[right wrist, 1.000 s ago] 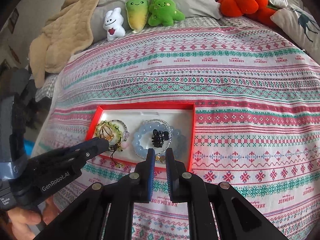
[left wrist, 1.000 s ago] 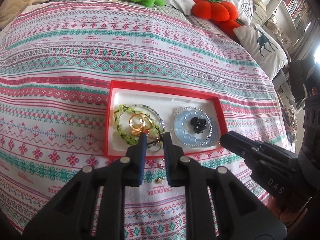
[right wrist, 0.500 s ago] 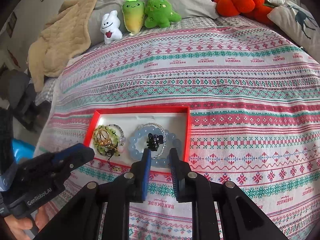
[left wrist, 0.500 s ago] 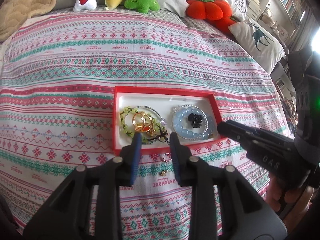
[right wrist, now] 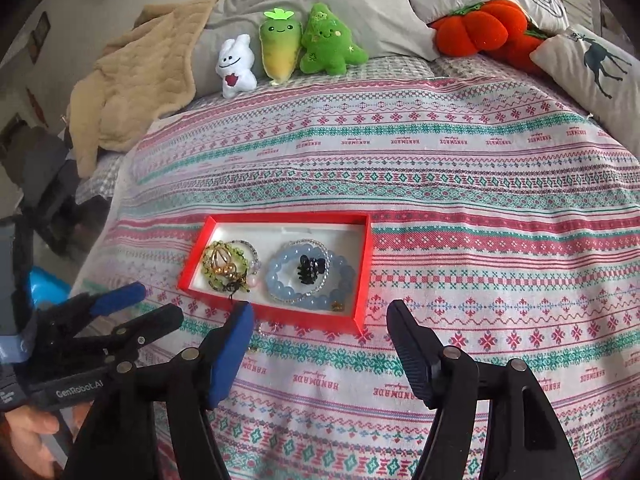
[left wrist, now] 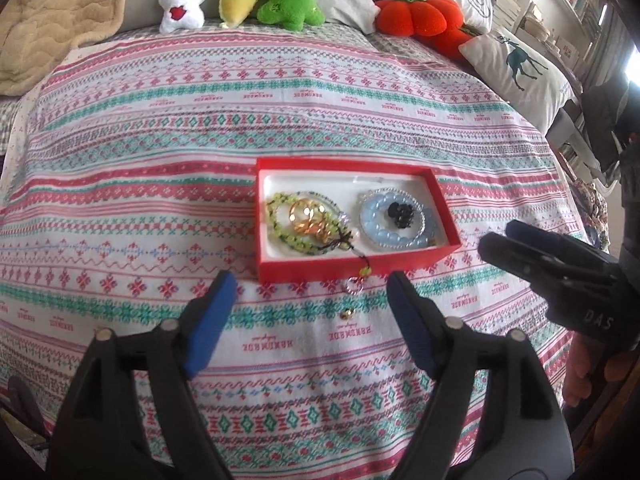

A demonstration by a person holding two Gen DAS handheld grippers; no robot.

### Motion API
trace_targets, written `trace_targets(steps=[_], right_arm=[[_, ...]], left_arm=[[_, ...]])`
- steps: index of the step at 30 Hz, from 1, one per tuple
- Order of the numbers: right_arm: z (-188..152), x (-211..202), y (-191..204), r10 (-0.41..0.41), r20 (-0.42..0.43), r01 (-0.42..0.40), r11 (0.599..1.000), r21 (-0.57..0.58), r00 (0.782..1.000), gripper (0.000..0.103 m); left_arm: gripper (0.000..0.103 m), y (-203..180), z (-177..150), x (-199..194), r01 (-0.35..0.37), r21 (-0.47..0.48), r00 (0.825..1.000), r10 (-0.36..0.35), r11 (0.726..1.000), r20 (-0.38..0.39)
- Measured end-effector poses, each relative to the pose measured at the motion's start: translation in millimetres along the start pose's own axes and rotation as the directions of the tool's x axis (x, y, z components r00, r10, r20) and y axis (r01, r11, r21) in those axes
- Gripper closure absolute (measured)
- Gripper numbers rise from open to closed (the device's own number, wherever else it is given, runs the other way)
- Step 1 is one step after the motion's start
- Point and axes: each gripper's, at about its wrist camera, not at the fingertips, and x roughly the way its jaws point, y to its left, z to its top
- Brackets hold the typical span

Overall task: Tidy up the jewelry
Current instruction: 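Lower the left tool onto the silver ring beside the box and grasp it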

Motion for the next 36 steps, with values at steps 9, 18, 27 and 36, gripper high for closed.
trace_targets(steps=[9, 18, 27, 36], right_arm=[[-19, -3, -2, -0.041, -0.035, 0.04, 0.999, -0.023, 0.999, 0.027], [-37, 5, -5, -0.083, -0.087, 0.079, 0.995, -0.053, 0.993, 0.027], [-54, 28, -4, -0.145, -0.137, 0.13, 0.986, -0.108, 0.98, 0.027], [-56, 39, -11, -0.163, -0.103, 0.149, 0.98, -0.133, 0.981, 0.027]], left_arm=[[0.019, 11, -18, 4, -0.017, -0.019, 0.998, 0.016, 1.0, -0.059], [0.019, 20, -34, 17, -0.049, 0.013, 0.991, 0.051, 0.999, -0.123], [0.019, 17, -52, 35, -0.003, 0.048, 0.993, 0.009, 0.999, -0.121], [0.047, -13, -61, 59, 0.125, 0.178, 0.99, -0.11, 0.976, -0.089]])
